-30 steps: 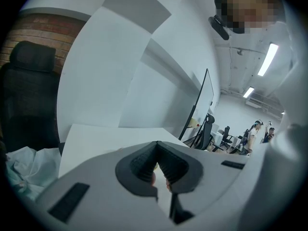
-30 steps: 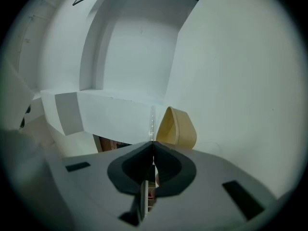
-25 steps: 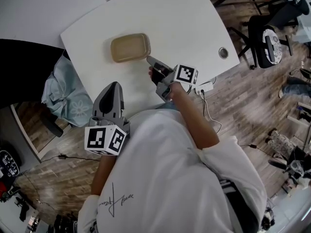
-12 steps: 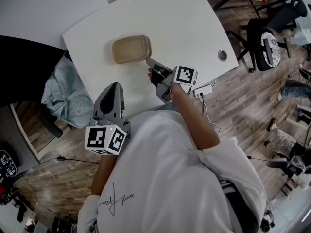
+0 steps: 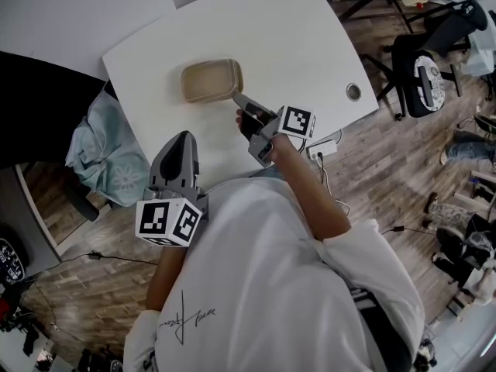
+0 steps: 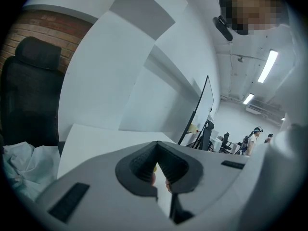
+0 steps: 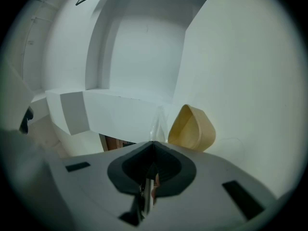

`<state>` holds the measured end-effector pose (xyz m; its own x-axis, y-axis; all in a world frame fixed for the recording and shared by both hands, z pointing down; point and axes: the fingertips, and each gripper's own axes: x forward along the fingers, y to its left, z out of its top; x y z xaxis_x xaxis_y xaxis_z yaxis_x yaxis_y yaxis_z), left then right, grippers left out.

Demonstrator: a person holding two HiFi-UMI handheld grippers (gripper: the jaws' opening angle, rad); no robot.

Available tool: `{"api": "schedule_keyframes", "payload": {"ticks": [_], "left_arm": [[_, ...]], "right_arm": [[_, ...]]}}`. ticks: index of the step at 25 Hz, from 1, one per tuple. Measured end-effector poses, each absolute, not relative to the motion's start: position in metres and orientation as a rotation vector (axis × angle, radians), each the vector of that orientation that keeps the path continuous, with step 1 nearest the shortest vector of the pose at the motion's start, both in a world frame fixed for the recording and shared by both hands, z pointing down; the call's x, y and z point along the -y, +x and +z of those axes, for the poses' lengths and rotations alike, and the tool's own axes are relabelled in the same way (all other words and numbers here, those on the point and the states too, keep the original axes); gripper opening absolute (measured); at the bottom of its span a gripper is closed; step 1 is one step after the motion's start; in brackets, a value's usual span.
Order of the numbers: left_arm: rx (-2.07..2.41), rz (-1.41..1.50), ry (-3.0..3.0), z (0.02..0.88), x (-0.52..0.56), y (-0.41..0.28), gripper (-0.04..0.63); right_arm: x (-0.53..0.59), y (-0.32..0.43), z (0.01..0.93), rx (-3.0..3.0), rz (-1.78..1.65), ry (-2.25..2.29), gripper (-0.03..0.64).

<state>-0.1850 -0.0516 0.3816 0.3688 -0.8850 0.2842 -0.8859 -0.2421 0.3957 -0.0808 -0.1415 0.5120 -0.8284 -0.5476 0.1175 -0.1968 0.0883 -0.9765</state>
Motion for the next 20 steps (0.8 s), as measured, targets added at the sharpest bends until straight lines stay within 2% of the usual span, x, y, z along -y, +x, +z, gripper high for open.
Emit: {"api": "schedule_keyframes", "payload": {"ticks": [20], "left_arm": [[1.513, -0.033, 2.144, 0.382, 0.052, -0.189, 0.008]], "right_arm": [[0.14, -0.082, 0.49, -2.124, -1.766, -0.702, 0.012]]}}
